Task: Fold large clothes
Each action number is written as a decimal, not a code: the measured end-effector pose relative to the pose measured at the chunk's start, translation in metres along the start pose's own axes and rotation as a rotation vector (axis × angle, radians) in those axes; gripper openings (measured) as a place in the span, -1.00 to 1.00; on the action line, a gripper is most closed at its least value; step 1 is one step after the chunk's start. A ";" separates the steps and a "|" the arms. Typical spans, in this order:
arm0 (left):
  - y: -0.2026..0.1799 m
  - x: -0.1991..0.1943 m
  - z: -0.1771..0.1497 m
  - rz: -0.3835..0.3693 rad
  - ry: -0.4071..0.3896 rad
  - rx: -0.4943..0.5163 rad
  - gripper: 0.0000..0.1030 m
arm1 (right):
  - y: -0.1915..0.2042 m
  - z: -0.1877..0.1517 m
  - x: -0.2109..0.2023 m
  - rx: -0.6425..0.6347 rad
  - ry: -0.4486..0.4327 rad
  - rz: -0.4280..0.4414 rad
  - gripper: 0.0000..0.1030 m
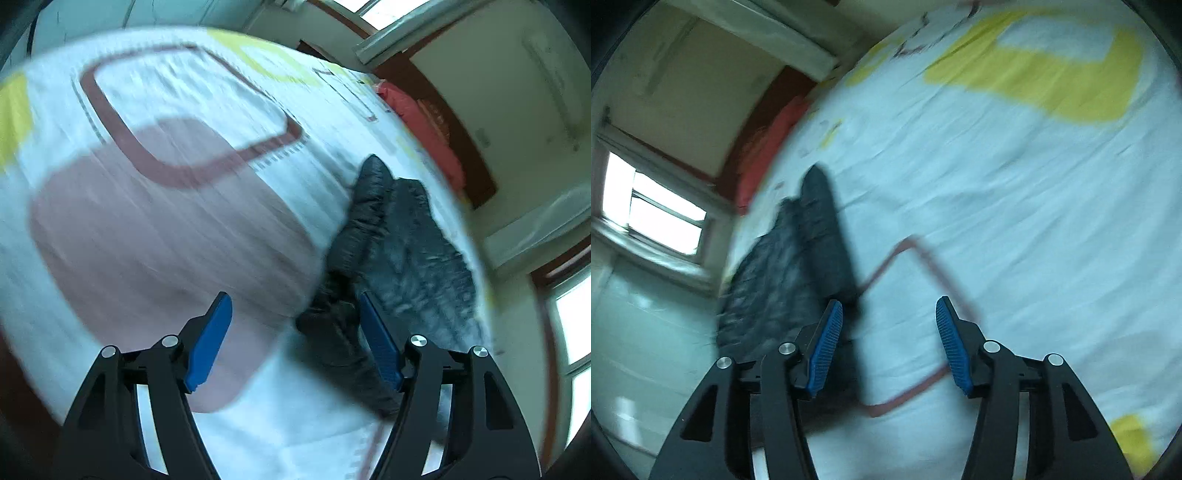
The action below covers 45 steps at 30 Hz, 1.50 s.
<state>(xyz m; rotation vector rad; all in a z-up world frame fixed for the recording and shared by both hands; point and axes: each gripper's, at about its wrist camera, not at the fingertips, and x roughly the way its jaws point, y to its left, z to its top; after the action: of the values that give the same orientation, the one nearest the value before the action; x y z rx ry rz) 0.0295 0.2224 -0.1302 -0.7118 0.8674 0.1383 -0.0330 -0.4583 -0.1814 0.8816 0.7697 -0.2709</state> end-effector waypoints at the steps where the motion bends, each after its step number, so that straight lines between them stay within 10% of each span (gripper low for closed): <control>1: -0.002 -0.004 0.001 0.054 -0.018 0.037 0.32 | 0.002 0.002 -0.003 -0.031 -0.013 -0.048 0.03; 5: -0.026 -0.017 0.007 0.241 -0.108 0.217 0.15 | 0.032 0.003 -0.012 -0.200 -0.072 -0.191 -0.01; 12: -0.128 -0.019 -0.013 0.268 -0.244 0.541 0.13 | 0.137 -0.025 0.003 -0.520 -0.102 -0.179 -0.14; 19: -0.219 0.044 -0.041 0.216 -0.161 0.705 -0.05 | 0.241 -0.067 0.052 -0.782 -0.071 -0.135 -0.27; 36: -0.246 0.138 -0.069 0.353 -0.140 0.810 -0.17 | 0.274 -0.108 0.156 -0.871 0.017 -0.197 -0.29; 45: -0.257 0.107 -0.049 0.282 -0.161 0.772 -0.23 | 0.293 -0.096 0.131 -0.826 -0.010 -0.137 -0.29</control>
<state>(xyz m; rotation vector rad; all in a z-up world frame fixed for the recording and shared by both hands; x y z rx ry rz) 0.1671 -0.0221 -0.0979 0.1433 0.7811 0.0979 0.1613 -0.1891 -0.1381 0.0480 0.8356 -0.0580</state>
